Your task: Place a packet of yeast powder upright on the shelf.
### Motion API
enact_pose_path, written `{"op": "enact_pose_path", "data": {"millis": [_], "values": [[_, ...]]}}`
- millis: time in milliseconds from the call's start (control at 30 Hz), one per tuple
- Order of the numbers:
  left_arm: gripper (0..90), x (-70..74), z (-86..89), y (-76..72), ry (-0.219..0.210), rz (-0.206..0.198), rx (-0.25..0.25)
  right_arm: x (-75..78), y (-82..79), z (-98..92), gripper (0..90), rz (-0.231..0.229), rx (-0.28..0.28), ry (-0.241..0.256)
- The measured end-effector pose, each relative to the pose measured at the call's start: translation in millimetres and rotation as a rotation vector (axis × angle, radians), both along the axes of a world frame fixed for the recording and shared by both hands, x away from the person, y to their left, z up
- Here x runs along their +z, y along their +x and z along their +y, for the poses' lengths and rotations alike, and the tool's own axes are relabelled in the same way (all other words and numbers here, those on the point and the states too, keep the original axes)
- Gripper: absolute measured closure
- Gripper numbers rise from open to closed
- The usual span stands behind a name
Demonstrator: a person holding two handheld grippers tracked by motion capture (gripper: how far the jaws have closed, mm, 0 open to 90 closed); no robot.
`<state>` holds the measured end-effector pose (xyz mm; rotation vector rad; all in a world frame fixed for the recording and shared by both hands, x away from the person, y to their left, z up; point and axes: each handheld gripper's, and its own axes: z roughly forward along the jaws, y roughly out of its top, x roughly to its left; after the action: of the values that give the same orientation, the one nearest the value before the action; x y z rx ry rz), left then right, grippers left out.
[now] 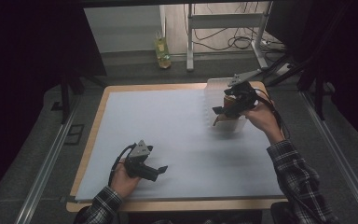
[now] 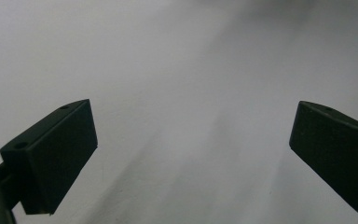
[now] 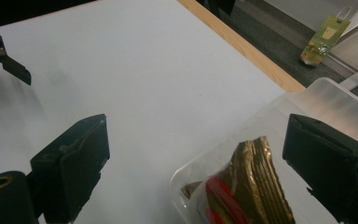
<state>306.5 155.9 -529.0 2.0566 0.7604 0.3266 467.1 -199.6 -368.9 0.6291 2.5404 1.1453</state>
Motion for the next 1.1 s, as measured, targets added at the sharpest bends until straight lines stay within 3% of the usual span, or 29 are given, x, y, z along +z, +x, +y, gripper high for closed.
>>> {"op": "enact_pose_path", "data": {"millis": [667, 1100], "values": [[0.9, 1.5, 0.8, -0.9, -0.01, -0.013, 0.012, 3.9, -14.0, 22.0, 7.4, 0.004, 0.03, 0.049], [1.0, 2.2, 1.1, -1.1, 0.006, -0.02, 0.006, 19.1, -26.8, 27.7, 7.3, -0.008, 0.036, 0.058]]}}
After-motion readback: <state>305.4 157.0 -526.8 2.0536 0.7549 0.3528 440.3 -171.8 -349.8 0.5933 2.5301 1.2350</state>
